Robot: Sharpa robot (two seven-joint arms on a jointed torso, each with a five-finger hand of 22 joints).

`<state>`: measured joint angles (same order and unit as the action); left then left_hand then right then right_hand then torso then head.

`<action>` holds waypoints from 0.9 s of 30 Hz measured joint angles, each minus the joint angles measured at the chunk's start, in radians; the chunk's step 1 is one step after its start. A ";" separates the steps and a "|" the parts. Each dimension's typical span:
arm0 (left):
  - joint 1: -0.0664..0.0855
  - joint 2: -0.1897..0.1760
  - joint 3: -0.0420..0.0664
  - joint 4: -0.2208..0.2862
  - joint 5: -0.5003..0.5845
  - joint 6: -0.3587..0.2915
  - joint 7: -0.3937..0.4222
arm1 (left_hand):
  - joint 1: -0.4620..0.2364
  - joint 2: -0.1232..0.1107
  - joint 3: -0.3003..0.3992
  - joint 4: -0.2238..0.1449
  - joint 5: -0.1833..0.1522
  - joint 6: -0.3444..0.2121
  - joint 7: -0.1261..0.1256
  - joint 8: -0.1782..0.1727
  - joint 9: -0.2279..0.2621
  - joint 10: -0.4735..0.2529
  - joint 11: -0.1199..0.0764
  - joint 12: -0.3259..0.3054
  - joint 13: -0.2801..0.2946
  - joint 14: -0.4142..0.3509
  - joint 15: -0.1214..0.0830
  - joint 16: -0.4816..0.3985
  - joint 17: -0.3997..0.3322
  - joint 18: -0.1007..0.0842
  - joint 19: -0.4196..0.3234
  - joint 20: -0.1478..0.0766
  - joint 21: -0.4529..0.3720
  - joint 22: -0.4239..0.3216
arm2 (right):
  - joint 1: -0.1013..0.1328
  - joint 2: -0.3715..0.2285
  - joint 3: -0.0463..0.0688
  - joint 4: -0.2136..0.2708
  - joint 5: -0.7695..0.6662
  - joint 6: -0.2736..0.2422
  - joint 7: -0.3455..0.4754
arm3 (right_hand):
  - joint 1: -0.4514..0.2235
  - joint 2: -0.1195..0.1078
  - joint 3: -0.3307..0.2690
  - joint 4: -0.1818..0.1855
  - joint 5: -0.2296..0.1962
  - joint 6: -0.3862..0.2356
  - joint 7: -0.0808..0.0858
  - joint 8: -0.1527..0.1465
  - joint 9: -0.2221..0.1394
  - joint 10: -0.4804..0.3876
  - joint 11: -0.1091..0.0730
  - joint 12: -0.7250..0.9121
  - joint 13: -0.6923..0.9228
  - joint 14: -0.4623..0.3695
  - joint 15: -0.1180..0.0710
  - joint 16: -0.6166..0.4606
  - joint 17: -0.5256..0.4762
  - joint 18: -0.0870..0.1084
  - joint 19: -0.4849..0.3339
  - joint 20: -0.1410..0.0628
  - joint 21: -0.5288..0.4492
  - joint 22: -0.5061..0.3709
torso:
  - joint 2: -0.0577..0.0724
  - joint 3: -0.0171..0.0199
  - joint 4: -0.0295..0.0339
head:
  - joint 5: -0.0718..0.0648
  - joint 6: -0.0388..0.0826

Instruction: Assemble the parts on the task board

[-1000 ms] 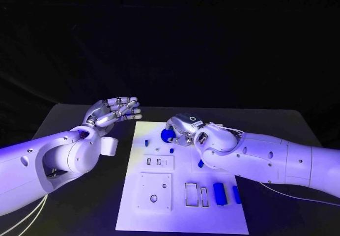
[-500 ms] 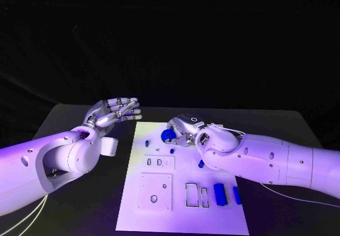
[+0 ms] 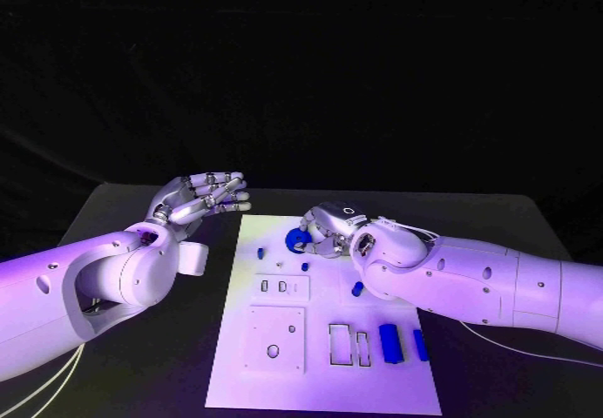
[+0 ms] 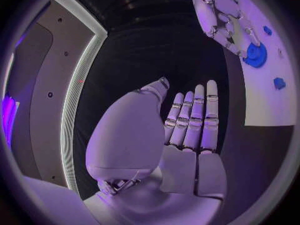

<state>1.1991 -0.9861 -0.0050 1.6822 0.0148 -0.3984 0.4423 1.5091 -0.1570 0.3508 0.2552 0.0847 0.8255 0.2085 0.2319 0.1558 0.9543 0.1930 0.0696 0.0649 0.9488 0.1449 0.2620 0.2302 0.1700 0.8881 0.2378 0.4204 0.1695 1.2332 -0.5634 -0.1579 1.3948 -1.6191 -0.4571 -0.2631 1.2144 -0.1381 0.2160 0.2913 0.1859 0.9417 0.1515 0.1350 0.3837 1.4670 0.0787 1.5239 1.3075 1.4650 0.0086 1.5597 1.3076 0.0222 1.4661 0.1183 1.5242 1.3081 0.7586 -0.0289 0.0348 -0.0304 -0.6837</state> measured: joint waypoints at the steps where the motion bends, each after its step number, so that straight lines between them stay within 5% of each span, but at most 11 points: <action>1: 0.000 0.000 0.000 0.000 0.000 0.000 0.000 | 0.000 0.000 0.000 0.000 0.000 0.000 0.000 0.000 0.000 0.000 0.000 0.000 0.000 0.000 0.000 0.000 0.000 0.000 0.000 0.000 0.000 0.000 | 0.000 -0.001 0.000 0.000 0.002 0.001 0.000 | -0.001 0.001 0.000 0.000 0.000 0.000 0.000 0.000 0.000 0.000 0.000 0.000 0.000 0.000 0.000 0.000 0.000 0.000 0.000 0.000 0.000 0.000 | 0.000 0.0000 -0.0001 | 0.000 0.000; 27: 0.000 0.000 0.000 -0.001 0.000 0.000 0.000 | 0.000 0.000 0.000 0.000 0.000 0.000 0.000 -0.004 -0.001 0.000 0.000 0.000 0.000 0.000 0.000 -0.004 0.001 0.000 0.000 0.000 0.000 0.000 | 0.000 -0.029 -0.001 0.022 0.016 0.042 -0.002 | -0.009 0.001 0.003 -0.003 0.000 0.012 0.006 0.012 -0.001 0.000 0.000 0.004 0.000 0.000 0.000 0.000 0.000 0.000 0.000 0.000 0.006 0.000 | 0.000 0.0010 -0.0001 | -0.004 -0.004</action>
<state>1.1991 -0.9863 -0.0050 1.6816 0.0148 -0.3987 0.4423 1.5091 -0.1570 0.3508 0.2552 0.0847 0.8256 0.2086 0.2281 0.1549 0.9544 0.1929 0.0696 0.0649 0.9488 0.1449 0.2581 0.2312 0.1700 0.8881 0.2378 0.4204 0.1695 1.2331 -0.5920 -0.1586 1.4165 -1.6031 -0.4149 -0.2651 1.2052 -0.1367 0.2188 0.2885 0.1858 0.9536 0.1577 0.1467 0.3830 1.4670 0.0787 1.5275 1.3073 1.4649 0.0087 1.5596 1.3074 0.0222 1.4661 0.1183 1.5307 1.3078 0.7591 -0.0279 0.0347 -0.0345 -0.6877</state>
